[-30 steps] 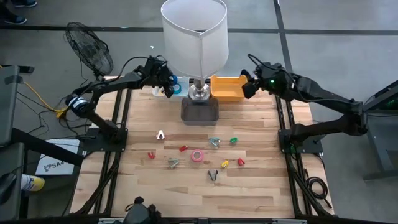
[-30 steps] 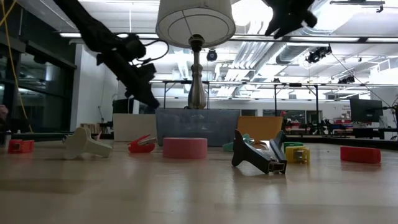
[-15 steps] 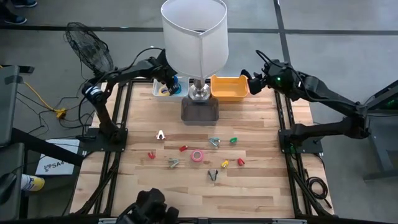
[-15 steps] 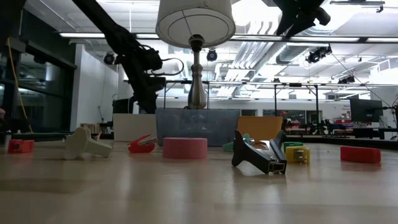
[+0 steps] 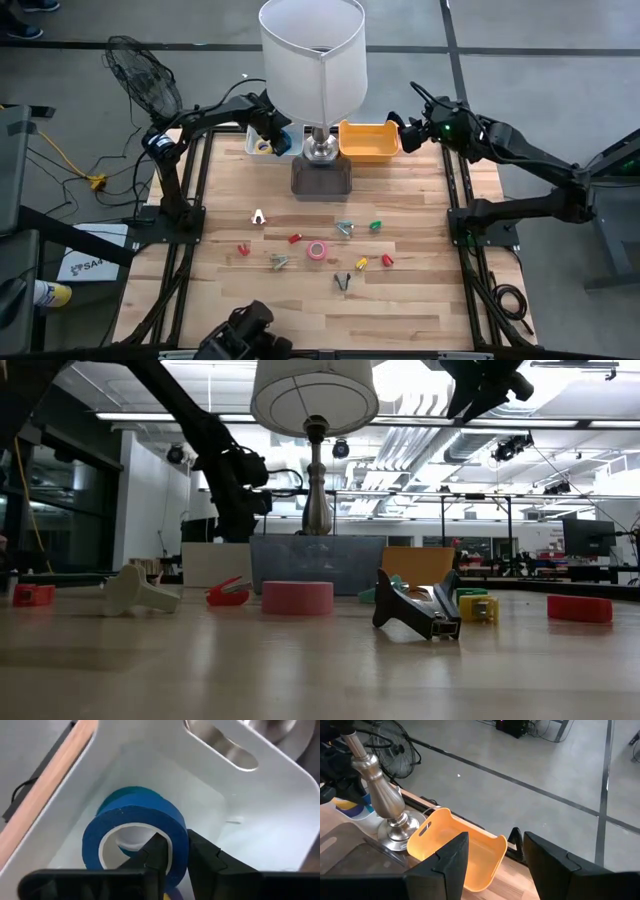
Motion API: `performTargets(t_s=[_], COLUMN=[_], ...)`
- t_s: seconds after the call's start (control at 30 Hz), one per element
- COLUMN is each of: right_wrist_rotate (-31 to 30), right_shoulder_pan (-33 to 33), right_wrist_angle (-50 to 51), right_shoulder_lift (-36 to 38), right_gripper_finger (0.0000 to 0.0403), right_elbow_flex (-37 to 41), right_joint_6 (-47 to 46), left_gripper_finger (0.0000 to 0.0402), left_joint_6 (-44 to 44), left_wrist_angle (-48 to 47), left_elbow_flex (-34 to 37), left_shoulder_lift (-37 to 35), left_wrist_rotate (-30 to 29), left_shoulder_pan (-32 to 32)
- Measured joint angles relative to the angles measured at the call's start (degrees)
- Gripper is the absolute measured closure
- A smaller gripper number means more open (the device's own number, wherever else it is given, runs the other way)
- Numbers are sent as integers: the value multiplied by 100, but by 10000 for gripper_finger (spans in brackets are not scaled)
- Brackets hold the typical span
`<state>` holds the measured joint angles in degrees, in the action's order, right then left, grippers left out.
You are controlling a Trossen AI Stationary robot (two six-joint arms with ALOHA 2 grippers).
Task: Pick and place Stapler, Stapler remover, tape
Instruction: Put the blue tape into the white bin, then put the pink tape into the white bin
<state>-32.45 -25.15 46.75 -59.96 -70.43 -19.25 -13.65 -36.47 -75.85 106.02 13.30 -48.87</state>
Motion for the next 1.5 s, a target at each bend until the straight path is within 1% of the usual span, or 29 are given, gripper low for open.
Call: performTargets(t_s=[0.13, 0.27, 0.33, 0.43, 0.63, 0.73, 0.83, 1.07, 1.17, 1.33, 1.5], right_wrist_rotate=[0, 3, 20, 101, 132, 136, 133, 133, 133, 133, 133], right_shoulder_pan=[0, 0, 0, 0, 0, 0, 0, 0, 0, 0, 0], right_wrist_angle=[63, 142, 192, 233, 243, 242, 242, 242, 242, 374, 543], right_shoulder_lift=[-2, -2, -2, -2, -2, -2, -2, -2, -2, -2, 89], right_gripper_finger=[222, 222, 222, 222, 222, 222, 221, 222, 221, 221, 222], right_elbow_flex=[0, 0, 0, 0, 0, 0, 0, 0, 0, 0, 0], right_joint_6=[15, 17, 17, 20, 81, 151, 173, 173, 186, 417, 527], left_gripper_finger=[335, 329, 320, 291, 214, 192, 189, 189, 189, 189, 189], left_joint_6=[0, 0, 0, -67, -110, -163, -263, -267, -240, -108, 194], left_wrist_angle=[7, 12, 17, 5, -112, -161, -305, -987, -1238, -1573, -1842], left_elbow_flex=[0, 0, 0, 0, 2, 2, 2, 2, 2, 4, 4], left_shoulder_lift=[0, 0, 0, -7, -154, -323, -561, -1067, -1207, -1390, -1464], left_wrist_rotate=[-28, 74, 127, 140, 138, 123, -1, -339, -370, -518, -875], left_shoulder_pan=[94, 105, 103, 99, 88, 88, 90, 92, 181, 536, 1025])
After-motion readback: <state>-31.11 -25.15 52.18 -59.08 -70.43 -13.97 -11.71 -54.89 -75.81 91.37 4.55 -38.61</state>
